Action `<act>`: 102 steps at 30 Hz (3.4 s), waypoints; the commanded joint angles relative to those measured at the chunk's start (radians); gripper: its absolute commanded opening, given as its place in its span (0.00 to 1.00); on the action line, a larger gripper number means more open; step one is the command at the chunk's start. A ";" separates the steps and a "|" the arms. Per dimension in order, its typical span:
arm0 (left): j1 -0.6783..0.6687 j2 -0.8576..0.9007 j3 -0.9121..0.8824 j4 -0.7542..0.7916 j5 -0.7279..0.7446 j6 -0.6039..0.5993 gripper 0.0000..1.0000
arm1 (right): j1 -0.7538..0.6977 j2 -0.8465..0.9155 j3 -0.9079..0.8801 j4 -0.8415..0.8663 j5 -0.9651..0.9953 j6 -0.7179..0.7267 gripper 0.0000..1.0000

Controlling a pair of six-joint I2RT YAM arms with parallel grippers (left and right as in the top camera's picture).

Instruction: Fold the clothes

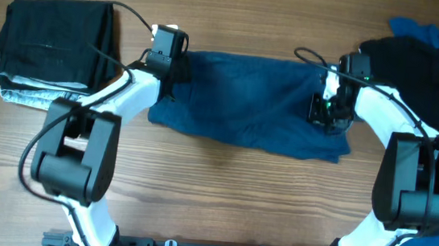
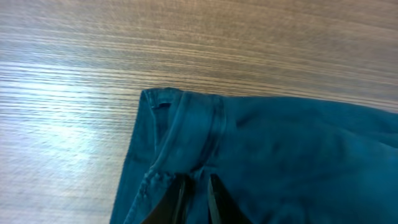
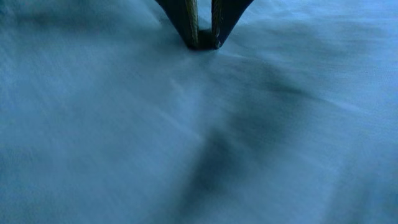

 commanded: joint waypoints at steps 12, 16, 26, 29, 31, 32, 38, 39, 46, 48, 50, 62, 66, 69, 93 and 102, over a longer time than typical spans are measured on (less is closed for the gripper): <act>0.010 -0.147 0.039 0.040 0.004 0.038 0.07 | 0.023 -0.177 0.134 -0.137 -0.254 -0.045 0.10; 0.010 -0.192 0.039 -0.004 0.277 0.038 0.04 | 0.130 -0.189 0.126 -0.086 -0.454 -0.087 0.04; 0.012 0.030 0.039 0.118 0.418 0.031 0.06 | 0.303 0.035 0.106 -0.039 -0.313 0.077 0.05; 0.019 0.104 0.039 0.156 0.388 0.031 0.07 | 0.303 0.119 0.106 -0.095 -0.311 0.076 0.06; 0.025 0.153 0.039 0.175 0.344 0.031 0.07 | 0.303 0.161 0.106 -0.093 -0.293 0.077 0.06; 0.028 0.175 0.039 0.187 0.342 0.031 0.07 | 0.303 0.170 0.106 -0.094 -0.293 0.077 0.06; 0.029 0.032 0.064 0.219 0.343 0.031 0.04 | 0.301 0.053 0.162 -0.110 -0.385 0.002 0.06; 0.029 -0.018 0.069 0.194 0.343 0.031 0.05 | 0.301 0.020 0.175 -0.119 -0.383 -0.006 0.06; 0.097 -0.394 0.076 -0.417 0.342 0.039 0.96 | 0.301 -0.215 0.183 -0.167 -0.327 -0.005 0.17; 0.130 -0.398 0.076 -0.496 0.342 0.079 0.93 | 0.301 -0.211 0.182 -0.182 -0.256 -0.005 0.19; 0.165 -0.375 0.076 -0.572 0.342 0.176 0.94 | 0.301 -0.206 0.182 -0.191 -0.218 -0.005 0.19; 0.175 -0.070 0.076 -0.193 0.344 0.243 0.30 | 0.303 -0.203 0.181 -0.185 -0.158 -0.005 0.22; 0.113 -0.107 0.076 -0.139 0.418 0.136 0.11 | 0.303 -0.199 0.180 -0.175 -0.135 -0.005 0.23; 0.059 -0.101 0.076 -0.066 0.413 0.093 0.04 | 0.303 -0.199 0.180 -0.176 -0.127 -0.005 0.25; 0.062 -0.056 0.078 0.204 0.267 0.089 0.09 | 0.303 -0.199 0.180 -0.167 -0.085 -0.002 0.27; 0.057 -0.241 0.077 -0.551 0.259 0.025 0.18 | 0.157 -0.199 0.180 -0.248 0.196 0.157 0.45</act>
